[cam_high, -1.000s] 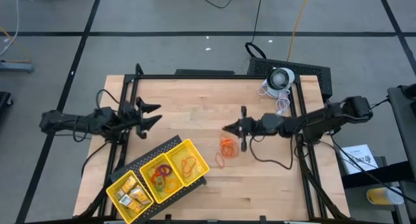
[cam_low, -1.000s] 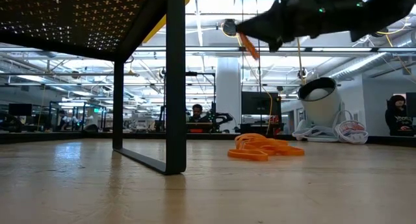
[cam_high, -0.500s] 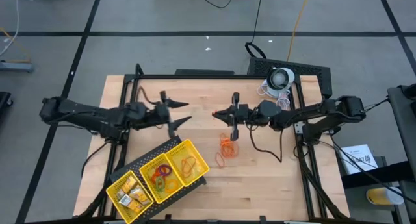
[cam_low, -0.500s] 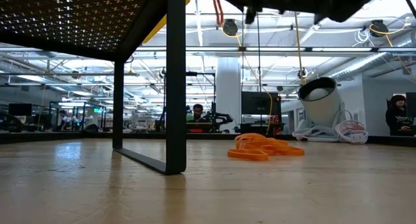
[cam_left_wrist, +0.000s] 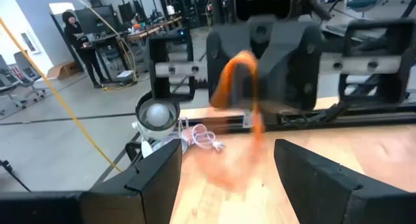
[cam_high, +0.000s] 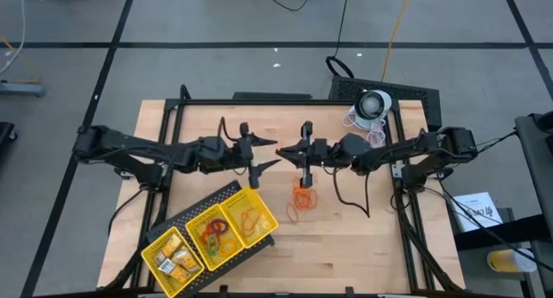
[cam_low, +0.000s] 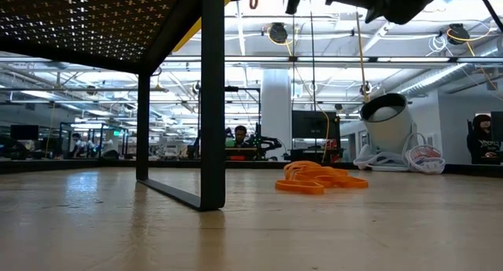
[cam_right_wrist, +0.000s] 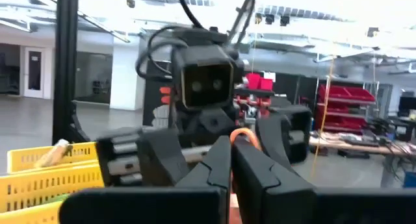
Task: Pick & Place Office Desk Supplies
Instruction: Put the orange rubber band into the right yellow bin on the shelf
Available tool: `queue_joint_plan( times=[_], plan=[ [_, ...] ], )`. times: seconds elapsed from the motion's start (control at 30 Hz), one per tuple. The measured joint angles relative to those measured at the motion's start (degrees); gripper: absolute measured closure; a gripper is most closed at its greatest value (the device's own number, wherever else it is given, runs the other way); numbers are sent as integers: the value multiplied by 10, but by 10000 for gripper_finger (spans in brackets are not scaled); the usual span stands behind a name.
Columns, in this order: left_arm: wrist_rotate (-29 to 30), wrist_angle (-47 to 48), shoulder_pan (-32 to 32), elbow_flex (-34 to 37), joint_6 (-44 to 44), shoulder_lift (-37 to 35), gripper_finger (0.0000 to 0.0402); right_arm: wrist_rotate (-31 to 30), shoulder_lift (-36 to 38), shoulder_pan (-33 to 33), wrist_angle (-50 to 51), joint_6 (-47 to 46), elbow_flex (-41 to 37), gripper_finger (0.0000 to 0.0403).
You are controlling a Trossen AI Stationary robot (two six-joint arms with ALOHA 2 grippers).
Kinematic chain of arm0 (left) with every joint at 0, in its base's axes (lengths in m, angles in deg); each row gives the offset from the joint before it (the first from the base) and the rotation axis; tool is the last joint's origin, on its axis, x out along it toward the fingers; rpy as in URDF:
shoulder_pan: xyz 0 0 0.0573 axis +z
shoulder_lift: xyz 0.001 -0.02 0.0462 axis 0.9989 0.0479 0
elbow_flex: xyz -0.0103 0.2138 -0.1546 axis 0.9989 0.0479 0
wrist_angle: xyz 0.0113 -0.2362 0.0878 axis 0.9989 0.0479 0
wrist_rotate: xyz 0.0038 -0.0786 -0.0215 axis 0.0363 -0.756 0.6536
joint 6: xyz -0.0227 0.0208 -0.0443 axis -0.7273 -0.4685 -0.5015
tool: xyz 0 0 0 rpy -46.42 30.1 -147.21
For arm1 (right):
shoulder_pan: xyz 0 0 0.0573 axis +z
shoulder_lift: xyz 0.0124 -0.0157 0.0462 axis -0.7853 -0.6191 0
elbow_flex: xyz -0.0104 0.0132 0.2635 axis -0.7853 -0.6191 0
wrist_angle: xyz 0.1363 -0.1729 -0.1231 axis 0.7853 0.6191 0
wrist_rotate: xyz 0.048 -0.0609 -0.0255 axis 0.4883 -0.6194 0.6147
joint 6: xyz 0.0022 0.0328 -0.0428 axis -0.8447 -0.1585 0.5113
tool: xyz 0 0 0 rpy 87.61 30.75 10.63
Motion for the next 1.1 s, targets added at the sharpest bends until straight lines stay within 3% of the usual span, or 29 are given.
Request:
queue_joint_plan(
  times=[0.37,0.5,0.7,0.77,0.93,1.1],
  plan=[
    [-5,-21,2,-1,-11,10,163,15,0,12,14,2,0,403],
    [-5,-22,3,-1,-7,10,227,17,0,12,15,1,0,403],
    [-5,-21,2,-1,-4,10,360,17,0,12,21,13,0,401],
    [-4,-21,2,-1,-7,10,389,32,1,12,35,26,0,386],
    [1,-12,2,-1,-22,10,383,55,35,11,105,32,0,301],
    [-15,22,2,-1,-34,-14,394,-2,101,12,214,14,-9,215]
  ],
)
